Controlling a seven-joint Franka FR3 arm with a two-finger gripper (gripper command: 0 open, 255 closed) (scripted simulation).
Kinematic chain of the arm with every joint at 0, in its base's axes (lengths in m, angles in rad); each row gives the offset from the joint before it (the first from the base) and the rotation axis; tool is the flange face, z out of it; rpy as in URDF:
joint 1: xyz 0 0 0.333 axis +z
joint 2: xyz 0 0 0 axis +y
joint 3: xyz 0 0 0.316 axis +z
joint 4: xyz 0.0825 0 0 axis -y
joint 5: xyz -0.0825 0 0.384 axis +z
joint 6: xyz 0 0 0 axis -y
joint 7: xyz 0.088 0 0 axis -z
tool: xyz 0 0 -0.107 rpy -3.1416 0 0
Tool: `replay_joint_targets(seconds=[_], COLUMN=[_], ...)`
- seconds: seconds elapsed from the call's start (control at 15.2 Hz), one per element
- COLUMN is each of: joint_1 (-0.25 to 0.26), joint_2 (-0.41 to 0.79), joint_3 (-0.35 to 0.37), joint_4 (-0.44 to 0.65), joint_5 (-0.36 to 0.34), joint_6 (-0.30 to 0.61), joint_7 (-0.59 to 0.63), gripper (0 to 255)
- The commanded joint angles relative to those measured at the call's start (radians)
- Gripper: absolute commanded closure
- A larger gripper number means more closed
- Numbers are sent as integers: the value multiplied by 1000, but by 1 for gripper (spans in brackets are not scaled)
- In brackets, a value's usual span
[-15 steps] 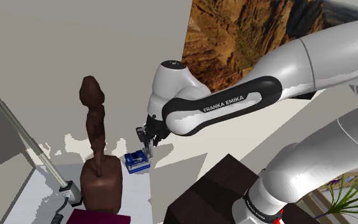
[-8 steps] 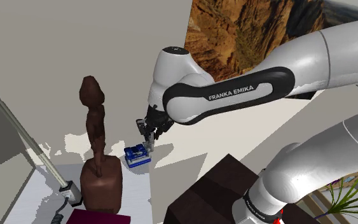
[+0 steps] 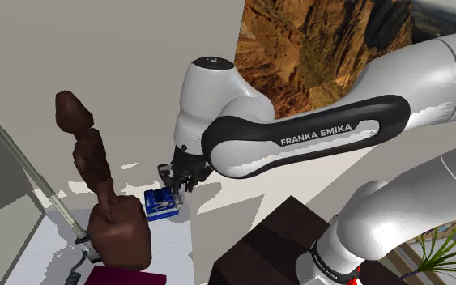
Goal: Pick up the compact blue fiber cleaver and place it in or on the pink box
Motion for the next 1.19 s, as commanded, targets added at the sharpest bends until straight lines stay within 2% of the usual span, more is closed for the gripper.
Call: replay_joint_targets(seconds=[0.0, 0.4, 0.73, 0.99, 1.12], joint_1=[14, 35, 26, 2, -6], joint_2=[2, 41, 117, 228, 331], joint_3=[37, 162, 291, 420, 501], joint_4=[25, 117, 224, 329, 398], joint_5=[1, -21, -82, -191, -299], joint_6=[-18, -63, -101, -137, -168], joint_7=[53, 223, 386, 549, 669], gripper=[255, 255, 255, 255, 255])
